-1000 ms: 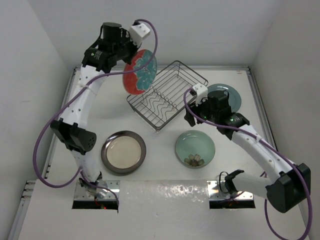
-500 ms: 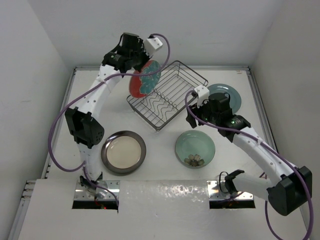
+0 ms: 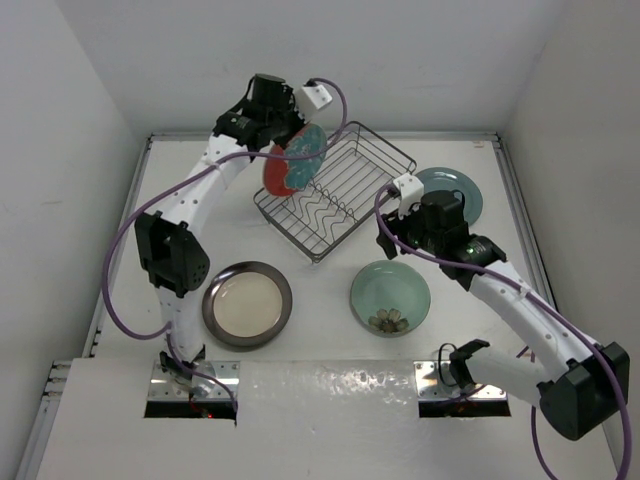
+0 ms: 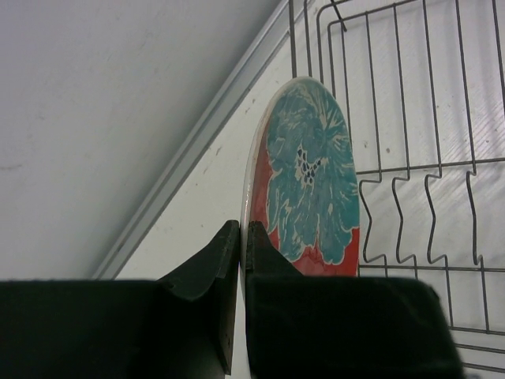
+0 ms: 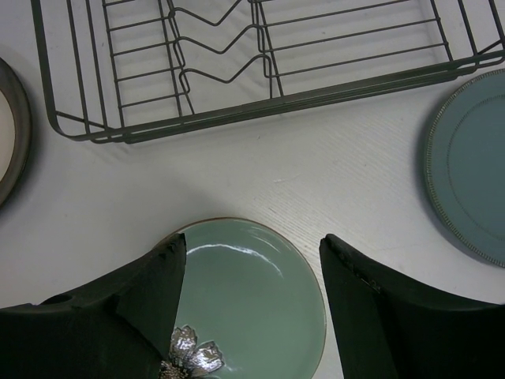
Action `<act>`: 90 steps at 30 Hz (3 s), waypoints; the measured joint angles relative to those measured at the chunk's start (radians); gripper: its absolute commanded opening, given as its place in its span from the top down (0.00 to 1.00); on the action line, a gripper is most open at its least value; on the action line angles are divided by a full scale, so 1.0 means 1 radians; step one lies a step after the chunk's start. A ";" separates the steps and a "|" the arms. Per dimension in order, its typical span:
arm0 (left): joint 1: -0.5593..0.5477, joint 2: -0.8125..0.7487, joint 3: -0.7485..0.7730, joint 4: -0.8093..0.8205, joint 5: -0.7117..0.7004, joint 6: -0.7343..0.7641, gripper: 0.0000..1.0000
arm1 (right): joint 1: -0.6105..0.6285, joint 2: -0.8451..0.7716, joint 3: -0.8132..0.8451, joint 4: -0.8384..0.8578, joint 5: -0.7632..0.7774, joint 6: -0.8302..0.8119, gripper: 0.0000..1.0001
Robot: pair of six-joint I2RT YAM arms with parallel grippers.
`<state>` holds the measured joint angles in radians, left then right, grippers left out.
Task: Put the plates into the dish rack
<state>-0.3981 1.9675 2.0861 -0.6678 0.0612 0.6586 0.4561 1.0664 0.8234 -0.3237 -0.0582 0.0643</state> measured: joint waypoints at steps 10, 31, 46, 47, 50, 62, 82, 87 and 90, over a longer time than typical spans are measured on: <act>-0.047 0.009 -0.126 0.046 -0.016 0.029 1.00 | 0.000 -0.018 -0.005 -0.013 0.015 0.000 0.31; 0.005 0.037 0.167 -0.024 0.072 -0.206 0.00 | 0.000 0.096 0.046 -0.123 0.082 0.095 0.13; 0.707 -0.383 -0.743 -0.381 0.464 0.036 0.17 | 0.000 0.042 -0.006 -0.127 0.084 0.094 0.08; 0.718 -0.383 -0.789 -0.395 0.469 0.064 0.17 | 0.000 0.042 -0.006 -0.127 0.083 0.094 0.08; 0.743 -0.388 -0.913 -0.422 0.472 0.148 0.13 | 0.000 0.043 -0.006 -0.126 0.077 0.094 0.08; 0.710 -0.448 -1.202 -0.288 0.397 0.165 0.12 | 0.000 0.058 -0.010 -0.114 0.021 0.064 0.08; 0.563 -0.285 -1.170 -0.146 0.452 0.125 0.69 | 0.000 -0.079 -0.090 -0.097 0.044 0.107 0.10; 0.562 -0.245 -1.181 -0.207 0.522 0.150 1.00 | 0.000 -0.079 -0.089 -0.114 0.066 0.116 0.10; 0.564 -0.244 -1.178 -0.236 0.528 0.160 1.00 | 0.000 -0.080 -0.088 -0.127 0.081 0.116 0.10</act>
<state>0.1658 1.7233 0.9081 -0.9035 0.5888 0.8188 0.4561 0.9859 0.7357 -0.4507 0.0227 0.1806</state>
